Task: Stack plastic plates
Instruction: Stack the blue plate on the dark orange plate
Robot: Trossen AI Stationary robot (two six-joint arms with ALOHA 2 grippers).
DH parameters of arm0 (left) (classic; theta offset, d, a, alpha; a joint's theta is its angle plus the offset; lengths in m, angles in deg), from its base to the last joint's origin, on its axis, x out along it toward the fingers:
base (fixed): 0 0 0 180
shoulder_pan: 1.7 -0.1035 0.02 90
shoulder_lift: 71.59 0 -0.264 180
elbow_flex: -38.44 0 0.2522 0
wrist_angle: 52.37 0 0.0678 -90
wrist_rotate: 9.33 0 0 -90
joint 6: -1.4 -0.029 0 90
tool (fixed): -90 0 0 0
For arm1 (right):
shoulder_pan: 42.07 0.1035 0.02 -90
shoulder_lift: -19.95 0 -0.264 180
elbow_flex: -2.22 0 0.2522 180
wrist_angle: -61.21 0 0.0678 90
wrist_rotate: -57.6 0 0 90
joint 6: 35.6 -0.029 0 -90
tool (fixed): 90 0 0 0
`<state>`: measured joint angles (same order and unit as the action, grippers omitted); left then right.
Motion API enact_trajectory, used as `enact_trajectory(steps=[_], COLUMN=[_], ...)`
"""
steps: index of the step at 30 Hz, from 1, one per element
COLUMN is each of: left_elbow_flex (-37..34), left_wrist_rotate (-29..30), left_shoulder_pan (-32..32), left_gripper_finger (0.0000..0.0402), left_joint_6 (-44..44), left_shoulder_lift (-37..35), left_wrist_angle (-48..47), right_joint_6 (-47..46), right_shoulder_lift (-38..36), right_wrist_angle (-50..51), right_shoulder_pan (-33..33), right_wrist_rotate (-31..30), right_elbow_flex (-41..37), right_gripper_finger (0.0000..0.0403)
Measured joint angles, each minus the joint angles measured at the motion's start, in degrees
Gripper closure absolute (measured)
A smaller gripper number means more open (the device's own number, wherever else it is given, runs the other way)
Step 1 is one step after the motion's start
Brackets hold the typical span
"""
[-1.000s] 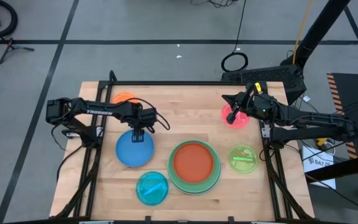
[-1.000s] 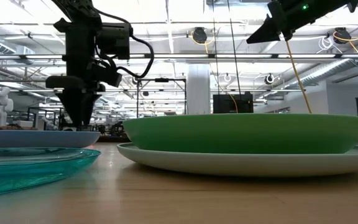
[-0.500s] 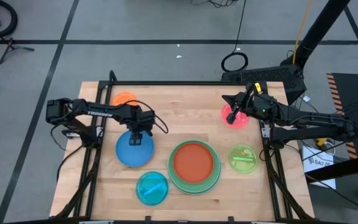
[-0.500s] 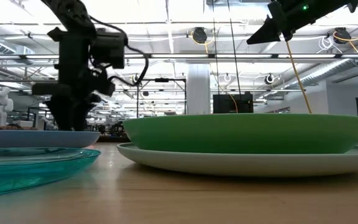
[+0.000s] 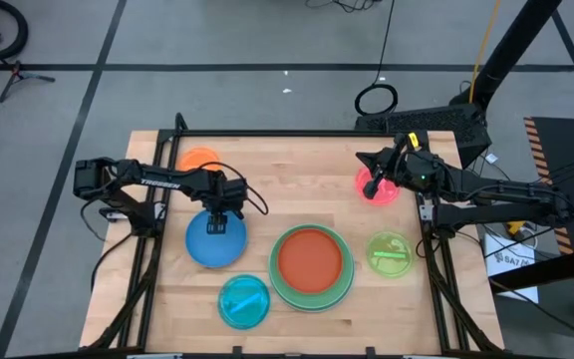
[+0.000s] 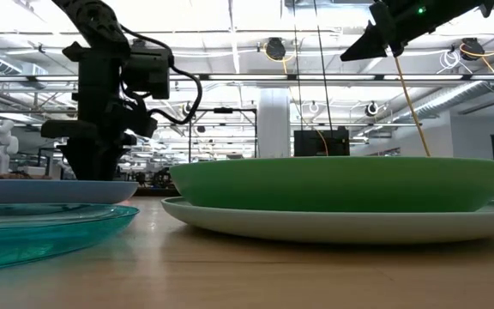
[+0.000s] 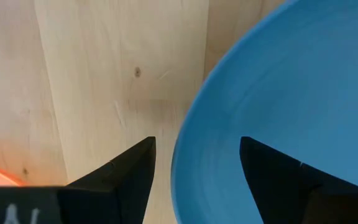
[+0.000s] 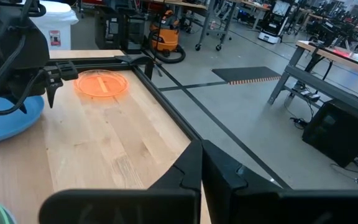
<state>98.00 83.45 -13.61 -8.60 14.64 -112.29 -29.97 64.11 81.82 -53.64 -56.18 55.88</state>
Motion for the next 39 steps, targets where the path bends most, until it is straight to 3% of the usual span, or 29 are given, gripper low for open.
enact_trajectory(steps=[5, 22, 31, 39], left_elbow_flex=[0.0, 0.1, 2.6, 5.6], left_wrist_rotate=[0.0, 1.5, 2.2, 2.6], left_shoulder_pan=[0.0, 0.0, 0.0, 0.0], left_gripper_finger=[0.0186, 0.0388, 0.0392, 0.0392], left_joint_6=[-0.1, -0.8, -0.8, 0.0], left_shoulder_lift=[0.0, -0.2, -1.2, -9.2], left_wrist_angle=[-0.1, -0.9, -4.7, -4.7], right_joint_6=[0.0, 0.0, 0.0, 0.0], right_shoulder_lift=[0.0, 0.0, 0.0, 0.0], right_wrist_angle=[0.0, 0.0, 0.0, 0.0], right_shoulder_pan=[0.0, 0.0, 0.0, 0.0], right_wrist_rotate=[0.0, -0.1, -0.1, -0.1], right_elbow_flex=[0.0, 0.0, 0.0, 0.0], right_gripper_finger=[0.0403, 0.0403, 0.0403, 0.0403])
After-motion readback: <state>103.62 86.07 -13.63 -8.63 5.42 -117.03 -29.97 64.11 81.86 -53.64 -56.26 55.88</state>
